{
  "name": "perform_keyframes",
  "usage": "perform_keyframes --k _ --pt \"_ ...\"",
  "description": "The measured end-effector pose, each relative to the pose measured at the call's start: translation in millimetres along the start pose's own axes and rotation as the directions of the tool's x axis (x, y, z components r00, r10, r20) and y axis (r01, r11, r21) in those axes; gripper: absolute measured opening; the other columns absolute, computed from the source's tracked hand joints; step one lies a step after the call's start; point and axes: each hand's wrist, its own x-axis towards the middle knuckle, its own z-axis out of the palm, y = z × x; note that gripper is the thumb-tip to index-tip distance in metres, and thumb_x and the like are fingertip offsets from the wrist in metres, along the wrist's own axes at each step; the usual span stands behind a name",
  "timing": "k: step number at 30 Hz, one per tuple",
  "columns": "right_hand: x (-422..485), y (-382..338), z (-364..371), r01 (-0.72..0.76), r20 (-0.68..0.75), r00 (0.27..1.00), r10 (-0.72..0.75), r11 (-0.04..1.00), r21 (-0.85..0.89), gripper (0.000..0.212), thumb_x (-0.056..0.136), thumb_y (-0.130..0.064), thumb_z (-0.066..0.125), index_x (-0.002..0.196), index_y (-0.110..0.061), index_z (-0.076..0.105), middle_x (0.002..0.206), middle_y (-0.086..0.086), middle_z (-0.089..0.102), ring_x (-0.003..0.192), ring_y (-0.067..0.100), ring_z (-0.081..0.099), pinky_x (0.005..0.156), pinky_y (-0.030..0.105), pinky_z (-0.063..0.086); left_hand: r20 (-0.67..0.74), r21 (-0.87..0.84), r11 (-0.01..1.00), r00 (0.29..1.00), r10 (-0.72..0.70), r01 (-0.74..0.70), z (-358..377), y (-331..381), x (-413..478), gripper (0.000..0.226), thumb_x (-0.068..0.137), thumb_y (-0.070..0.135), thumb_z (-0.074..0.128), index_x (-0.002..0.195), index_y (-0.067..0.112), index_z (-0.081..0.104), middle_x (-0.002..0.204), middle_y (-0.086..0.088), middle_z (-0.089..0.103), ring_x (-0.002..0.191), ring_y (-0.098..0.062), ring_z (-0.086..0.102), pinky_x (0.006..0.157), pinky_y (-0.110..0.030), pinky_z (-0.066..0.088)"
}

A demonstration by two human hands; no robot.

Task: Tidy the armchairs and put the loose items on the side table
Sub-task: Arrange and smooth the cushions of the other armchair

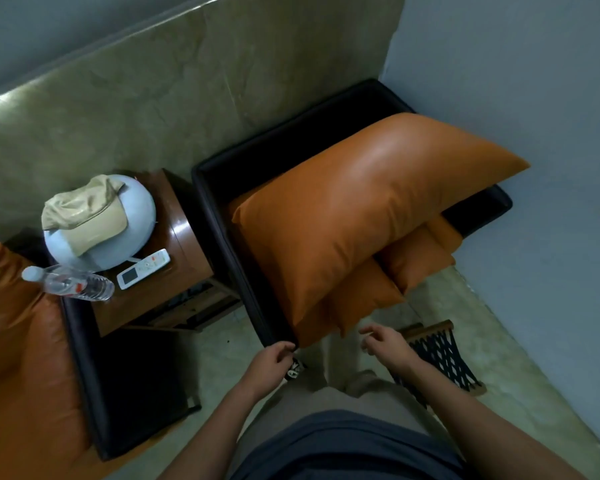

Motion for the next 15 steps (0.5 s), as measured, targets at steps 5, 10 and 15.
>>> perform_keyframes --k 5,10,15 --pt "0 -30 -13 0.116 -0.060 0.991 -0.117 0.993 -0.021 0.028 0.101 -0.031 0.052 0.128 -0.033 0.057 0.115 -0.009 0.066 0.100 0.003 0.063 0.081 0.021 0.050 -0.034 -0.050 0.998 0.999 0.039 -0.041 -24 -9 14 0.033 0.102 0.027 0.049 0.135 0.024 0.055 0.107 0.011 0.065 0.097 -0.008 0.065 0.079 -0.021 0.049" --pt "-4 -63 -26 0.166 -0.138 0.974 -0.178 0.982 -0.093 0.025 0.100 -0.031 0.055 0.124 -0.033 0.061 0.107 -0.013 0.068 0.098 0.010 0.067 0.083 0.027 0.053 -0.140 -0.097 0.994 0.989 0.042 -0.056 -44 -13 18 0.037 0.104 0.023 0.046 0.141 0.019 0.051 0.133 0.000 0.062 0.116 -0.011 0.058 0.086 -0.018 0.045" --pt "4 -99 -53 0.240 -0.186 0.942 -0.280 0.947 -0.214 0.025 0.100 -0.030 0.056 0.124 -0.031 0.064 0.105 -0.022 0.065 0.093 -0.003 0.064 0.077 0.015 0.052 -0.350 -0.009 0.978 0.917 0.193 -0.209 -63 19 28 0.044 0.103 0.018 0.045 0.147 0.016 0.045 0.145 -0.002 0.051 0.133 -0.015 0.045 0.110 -0.026 0.035"
